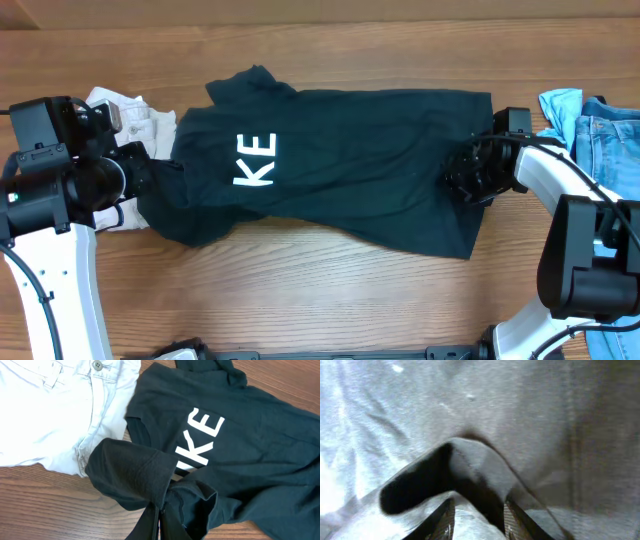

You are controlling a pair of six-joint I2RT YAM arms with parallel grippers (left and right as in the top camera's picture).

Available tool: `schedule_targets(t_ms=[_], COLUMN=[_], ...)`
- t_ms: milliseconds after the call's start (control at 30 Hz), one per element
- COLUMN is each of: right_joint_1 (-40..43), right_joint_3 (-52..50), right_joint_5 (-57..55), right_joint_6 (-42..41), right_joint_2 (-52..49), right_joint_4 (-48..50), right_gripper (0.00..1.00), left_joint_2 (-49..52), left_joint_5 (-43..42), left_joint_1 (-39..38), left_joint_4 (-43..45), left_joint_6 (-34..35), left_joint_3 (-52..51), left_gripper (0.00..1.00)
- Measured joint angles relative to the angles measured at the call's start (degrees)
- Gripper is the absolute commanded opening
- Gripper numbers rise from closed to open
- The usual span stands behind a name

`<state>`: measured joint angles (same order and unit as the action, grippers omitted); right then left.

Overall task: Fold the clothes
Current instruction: 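Pull the shirt's right edge outward with the right gripper, lift left gripper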

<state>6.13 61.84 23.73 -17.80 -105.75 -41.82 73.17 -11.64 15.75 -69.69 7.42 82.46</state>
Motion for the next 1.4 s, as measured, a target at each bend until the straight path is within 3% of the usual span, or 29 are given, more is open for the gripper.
schedule_targets(t_ms=[100, 300, 367, 567, 700, 967, 1100, 1400], right_joint_1=[-0.02, 0.00, -0.02, 0.00, 0.09, 6.43, 12.85, 14.45], right_joint_3=[0.00, -0.04, -0.04, -0.04, 0.11, 4.81, 4.83, 4.83], right_joint_5=[1.84, 2.56, 2.51, 1.27, -1.07, -10.08, -12.63, -1.97], right_joint_6=[0.11, 0.02, 0.07, 0.22, 0.09, -3.19, -4.35, 4.70], right_joint_2=[0.00, 0.00, 0.00, 0.02, 2.93, 25.24, 32.68, 37.99], right_joint_4=[-0.24, -3.08, -3.67, -5.77, -12.48, -26.84, -28.94, -33.40], right_gripper=[0.18, 0.14, 0.04, 0.04, 0.04, 0.04, 0.04, 0.04], left_joint_2=[0.00, 0.00, 0.00, 0.00, 0.00, 0.00, 0.00, 0.00], left_joint_5=[0.00, 0.00, 0.00, 0.00, 0.00, 0.00, -0.04, -0.15], left_joint_1=[0.00, 0.00, 0.00, 0.00, 0.00, 0.00, 0.00, 0.00], left_joint_4=[0.00, -0.15, -0.15, -0.15, -0.17, -0.63, -1.86, -6.93], left_joint_6=[0.00, 0.00, 0.00, 0.00, 0.00, -0.39, -1.29, -3.78], left_joint_3=[0.00, 0.00, 0.00, 0.00, 0.00, 0.00, 0.52, 3.15], left_gripper=[0.04, 0.04, 0.04, 0.04, 0.04, 0.04, 0.04, 0.04])
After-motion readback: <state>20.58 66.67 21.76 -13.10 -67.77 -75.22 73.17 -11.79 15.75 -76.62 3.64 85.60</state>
